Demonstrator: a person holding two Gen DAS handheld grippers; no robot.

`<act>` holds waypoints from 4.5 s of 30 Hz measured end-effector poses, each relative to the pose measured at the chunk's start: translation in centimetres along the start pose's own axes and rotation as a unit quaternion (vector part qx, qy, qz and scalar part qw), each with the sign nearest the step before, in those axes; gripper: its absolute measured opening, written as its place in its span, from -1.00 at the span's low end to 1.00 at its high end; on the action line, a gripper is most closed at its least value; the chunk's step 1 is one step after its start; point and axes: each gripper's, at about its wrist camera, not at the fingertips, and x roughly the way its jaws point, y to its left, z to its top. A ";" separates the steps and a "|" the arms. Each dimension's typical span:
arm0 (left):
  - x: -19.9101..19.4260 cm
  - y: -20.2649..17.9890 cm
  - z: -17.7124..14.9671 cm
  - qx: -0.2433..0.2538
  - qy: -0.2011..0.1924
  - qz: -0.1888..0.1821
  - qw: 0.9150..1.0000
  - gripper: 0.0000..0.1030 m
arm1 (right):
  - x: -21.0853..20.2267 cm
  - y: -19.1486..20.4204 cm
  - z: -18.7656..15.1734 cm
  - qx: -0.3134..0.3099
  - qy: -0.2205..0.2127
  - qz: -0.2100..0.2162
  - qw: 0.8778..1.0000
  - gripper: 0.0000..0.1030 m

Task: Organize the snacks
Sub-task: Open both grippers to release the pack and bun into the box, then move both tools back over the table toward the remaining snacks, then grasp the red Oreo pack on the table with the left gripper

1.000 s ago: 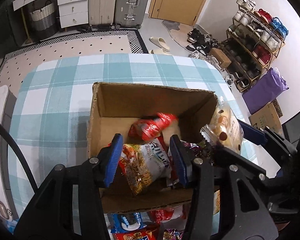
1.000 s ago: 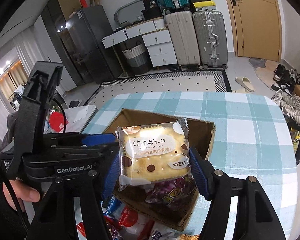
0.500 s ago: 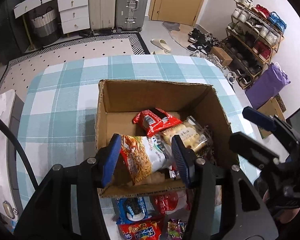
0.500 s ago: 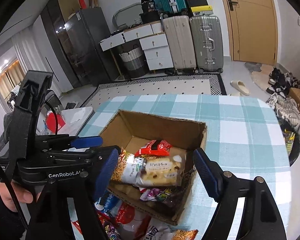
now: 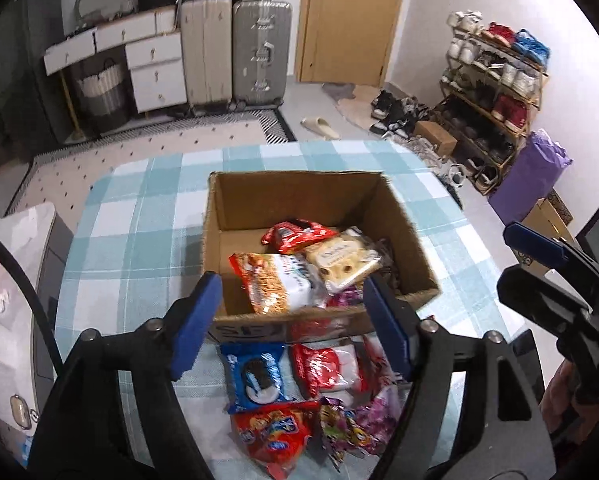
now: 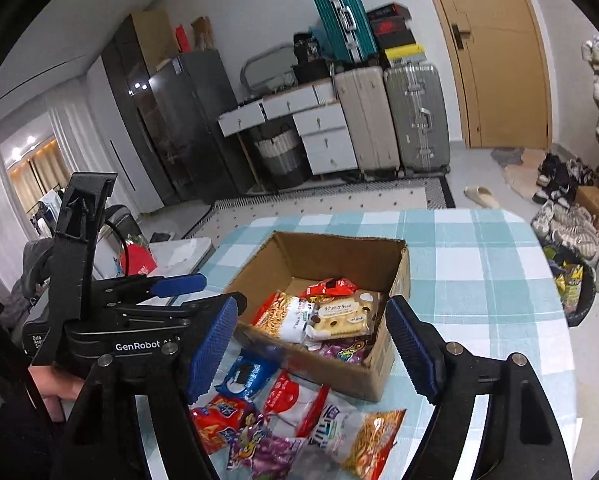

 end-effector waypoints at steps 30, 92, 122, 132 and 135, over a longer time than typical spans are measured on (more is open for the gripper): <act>-10.9 -3.7 -9.6 0.024 -0.049 0.030 0.998 0.60 | -12.0 5.5 -7.7 -0.038 -0.080 0.028 0.996 0.76; -3.1 -4.2 -26.5 0.060 0.110 -0.117 0.985 -0.17 | -6.6 1.7 -18.6 0.017 0.019 0.049 0.998 0.99; -6.1 2.2 -26.1 -0.029 0.056 -0.109 0.992 -0.18 | -4.2 2.5 -18.9 0.026 0.063 0.042 0.997 0.99; -4.9 3.8 -26.3 -0.041 0.067 -0.114 0.990 -0.18 | 0.2 2.9 -18.0 0.039 0.096 0.057 0.993 0.99; -4.6 3.9 -26.3 -0.041 0.069 -0.112 0.990 -0.17 | 1.9 3.1 -17.7 0.048 0.108 0.064 0.991 0.99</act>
